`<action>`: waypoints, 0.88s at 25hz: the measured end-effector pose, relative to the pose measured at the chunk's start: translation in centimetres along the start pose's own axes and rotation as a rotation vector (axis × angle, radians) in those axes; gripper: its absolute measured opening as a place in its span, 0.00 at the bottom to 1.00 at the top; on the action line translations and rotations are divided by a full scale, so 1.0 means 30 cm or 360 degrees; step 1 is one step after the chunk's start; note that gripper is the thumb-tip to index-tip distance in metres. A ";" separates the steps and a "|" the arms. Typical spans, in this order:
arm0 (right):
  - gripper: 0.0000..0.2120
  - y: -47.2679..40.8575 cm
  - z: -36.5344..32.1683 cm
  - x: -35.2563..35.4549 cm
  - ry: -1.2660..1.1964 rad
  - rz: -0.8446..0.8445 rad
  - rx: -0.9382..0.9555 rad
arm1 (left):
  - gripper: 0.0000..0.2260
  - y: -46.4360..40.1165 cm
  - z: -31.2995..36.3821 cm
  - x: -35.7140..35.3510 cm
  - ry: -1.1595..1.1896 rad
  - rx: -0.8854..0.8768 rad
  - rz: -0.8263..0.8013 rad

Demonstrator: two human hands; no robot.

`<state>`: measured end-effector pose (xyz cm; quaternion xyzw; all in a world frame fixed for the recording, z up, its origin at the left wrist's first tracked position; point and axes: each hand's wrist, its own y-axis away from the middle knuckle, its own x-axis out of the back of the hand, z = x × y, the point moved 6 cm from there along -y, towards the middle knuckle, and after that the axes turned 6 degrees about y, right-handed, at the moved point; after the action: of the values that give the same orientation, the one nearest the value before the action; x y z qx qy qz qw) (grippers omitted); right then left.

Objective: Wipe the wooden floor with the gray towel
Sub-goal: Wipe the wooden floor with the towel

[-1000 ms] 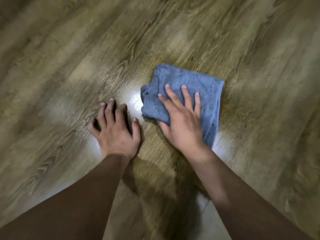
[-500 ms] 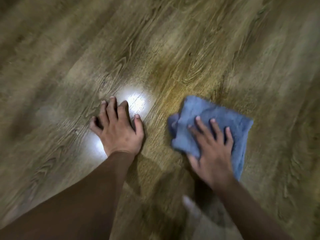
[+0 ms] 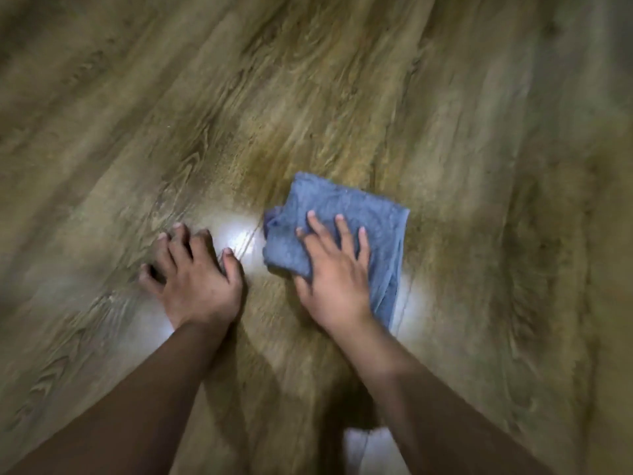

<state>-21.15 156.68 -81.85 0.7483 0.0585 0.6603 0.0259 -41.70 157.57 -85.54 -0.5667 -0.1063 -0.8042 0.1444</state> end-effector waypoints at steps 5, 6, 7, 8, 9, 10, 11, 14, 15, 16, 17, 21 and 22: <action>0.32 0.387 0.213 -0.036 0.0049 -0.0020 -0.0027 | 0.18 0.057 0.286 0.012 0.0239 -0.0526 -0.0125; 0.32 0.421 0.281 -0.034 0.0088 -0.0042 -0.0059 | 0.17 0.089 0.392 -0.015 0.0366 -0.0682 -0.0178; 0.32 0.442 0.356 -0.025 0.0100 -0.0047 -0.0107 | 0.17 0.114 0.500 -0.048 0.0473 -0.0769 -0.0224; 0.32 0.452 0.428 -0.013 0.0097 -0.0024 -0.0163 | 0.17 0.129 0.596 -0.082 0.0544 -0.0796 -0.0281; 0.32 0.459 0.496 -0.004 0.0092 -0.0010 -0.0220 | 0.17 0.137 0.677 -0.119 0.0574 -0.0782 -0.0342; 0.33 0.460 0.566 0.006 0.0096 0.0001 -0.0260 | 0.17 0.142 0.748 -0.159 0.0579 -0.0758 -0.0382; 0.33 0.456 0.623 0.014 0.0106 0.0018 -0.0278 | 0.18 0.140 0.799 -0.201 0.0561 -0.0735 -0.0397; 0.33 0.407 0.712 0.010 0.0135 0.0118 -0.0248 | 0.20 0.134 0.857 -0.295 0.0338 -0.0734 -0.0296; 0.33 0.384 0.729 0.007 0.0129 0.0156 -0.0261 | 0.21 0.134 0.862 -0.307 0.0282 -0.0747 -0.0244; 0.33 0.361 0.741 0.005 0.0121 0.0183 -0.0293 | 0.22 0.136 0.865 -0.308 0.0246 -0.0766 -0.0198; 0.33 0.338 0.748 0.007 0.0119 0.0195 -0.0327 | 0.22 0.138 0.863 -0.303 0.0219 -0.0781 -0.0166; 0.33 0.133 0.800 0.042 0.0065 0.0167 -0.0482 | 0.21 0.142 0.876 -0.287 0.0149 -0.0769 -0.0165; 0.33 0.053 0.817 0.055 0.0039 0.0165 -0.0525 | 0.21 0.144 0.875 -0.287 0.0138 -0.0764 -0.0169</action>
<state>3.42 156.23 -83.13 0.7278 -0.0891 0.6705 0.1133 -14.34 163.27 -84.82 -0.5434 0.0645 -0.8363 -0.0324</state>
